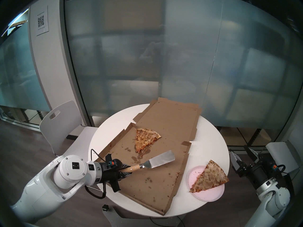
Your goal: Put pizza slice onto the plate
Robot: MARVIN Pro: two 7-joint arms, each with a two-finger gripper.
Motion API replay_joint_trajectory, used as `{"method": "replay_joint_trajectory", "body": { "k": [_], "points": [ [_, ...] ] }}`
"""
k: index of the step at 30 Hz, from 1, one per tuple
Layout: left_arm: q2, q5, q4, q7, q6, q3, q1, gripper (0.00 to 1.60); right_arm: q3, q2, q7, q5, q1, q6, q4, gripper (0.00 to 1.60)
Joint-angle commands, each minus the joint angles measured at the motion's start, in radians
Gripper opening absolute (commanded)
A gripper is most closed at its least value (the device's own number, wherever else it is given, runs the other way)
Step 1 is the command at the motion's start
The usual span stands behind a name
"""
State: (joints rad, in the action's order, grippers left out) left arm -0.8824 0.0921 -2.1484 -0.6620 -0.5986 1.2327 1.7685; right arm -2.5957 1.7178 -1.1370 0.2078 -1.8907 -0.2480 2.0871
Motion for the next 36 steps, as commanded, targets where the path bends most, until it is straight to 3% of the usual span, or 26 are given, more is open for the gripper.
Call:
{"method": "replay_joint_trajectory", "body": {
  "k": [1,36],
  "points": [
    [-0.028,-0.026,0.017,-0.012,0.022,0.005,-0.035,0.0,-0.006,0.0,0.004,0.004,0.005,-0.002,0.023,1.6],
    [-0.067,-0.037,0.216,-0.153,-0.019,-0.098,-0.238,0.0,0.0,0.0,0.017,0.011,0.005,-0.002,0.018,1.6]
  ]
}}
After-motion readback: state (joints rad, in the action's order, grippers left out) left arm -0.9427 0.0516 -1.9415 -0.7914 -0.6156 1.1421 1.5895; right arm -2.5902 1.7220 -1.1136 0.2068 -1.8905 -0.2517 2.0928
